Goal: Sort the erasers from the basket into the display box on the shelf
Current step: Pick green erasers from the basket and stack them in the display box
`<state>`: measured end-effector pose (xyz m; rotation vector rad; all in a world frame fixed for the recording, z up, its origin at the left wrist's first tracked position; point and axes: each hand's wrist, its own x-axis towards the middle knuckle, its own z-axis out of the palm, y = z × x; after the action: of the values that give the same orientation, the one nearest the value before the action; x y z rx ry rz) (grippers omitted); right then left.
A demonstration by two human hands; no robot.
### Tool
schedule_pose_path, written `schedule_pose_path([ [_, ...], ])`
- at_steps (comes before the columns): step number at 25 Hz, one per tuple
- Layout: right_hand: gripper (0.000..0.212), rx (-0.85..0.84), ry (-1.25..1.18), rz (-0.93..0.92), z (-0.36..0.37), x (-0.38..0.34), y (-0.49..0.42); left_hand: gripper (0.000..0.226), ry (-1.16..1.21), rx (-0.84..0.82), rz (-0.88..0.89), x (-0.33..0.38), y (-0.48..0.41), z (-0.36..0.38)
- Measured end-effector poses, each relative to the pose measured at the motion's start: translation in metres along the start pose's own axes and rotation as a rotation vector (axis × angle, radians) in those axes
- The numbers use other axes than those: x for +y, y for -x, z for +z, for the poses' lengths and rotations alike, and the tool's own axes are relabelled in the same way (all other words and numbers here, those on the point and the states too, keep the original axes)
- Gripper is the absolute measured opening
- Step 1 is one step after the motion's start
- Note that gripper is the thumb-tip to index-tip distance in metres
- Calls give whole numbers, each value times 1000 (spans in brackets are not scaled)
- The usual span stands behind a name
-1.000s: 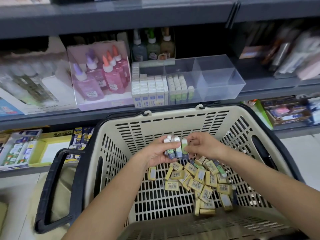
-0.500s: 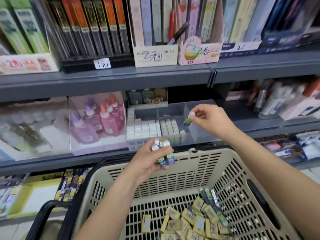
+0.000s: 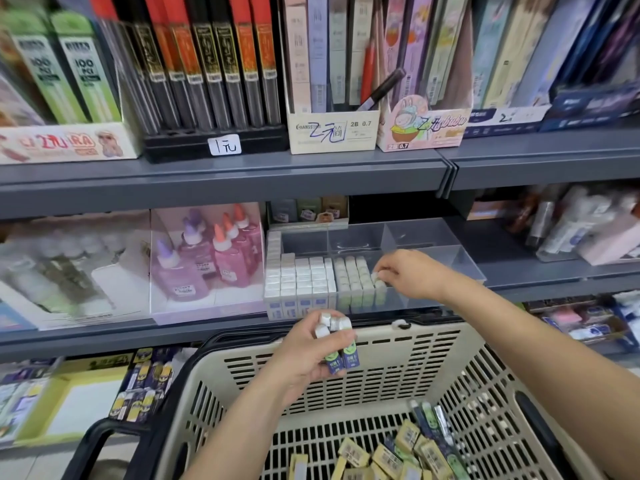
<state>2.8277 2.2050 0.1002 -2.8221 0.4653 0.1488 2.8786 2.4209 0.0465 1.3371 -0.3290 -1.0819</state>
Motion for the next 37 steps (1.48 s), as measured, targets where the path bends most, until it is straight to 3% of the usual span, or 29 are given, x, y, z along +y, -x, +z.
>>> schedule_pose_path([
  [4,30,-22,-21,3,-4,0,3,23,9,11,-19,1,2,0],
  [9,12,135,-100,80,-6,-1,14,22,5,31,-27,3,3,1],
  [13,27,171,-14,179,-3,-12,14,21,-12,25,-31,4,5,3],
  [22,28,97,-153,236,-7,-7,2,21,5,25,-30,5,4,2],
  [27,16,78,-140,217,-9,-6,0,19,14,27,-33,4,5,2],
  [33,35,-174,-9,232,-18,-18,-5,19,24,26,-34,3,5,2],
  [37,37,-225,49,281,-24,-22,-8,19,30,25,-33,3,5,2],
])
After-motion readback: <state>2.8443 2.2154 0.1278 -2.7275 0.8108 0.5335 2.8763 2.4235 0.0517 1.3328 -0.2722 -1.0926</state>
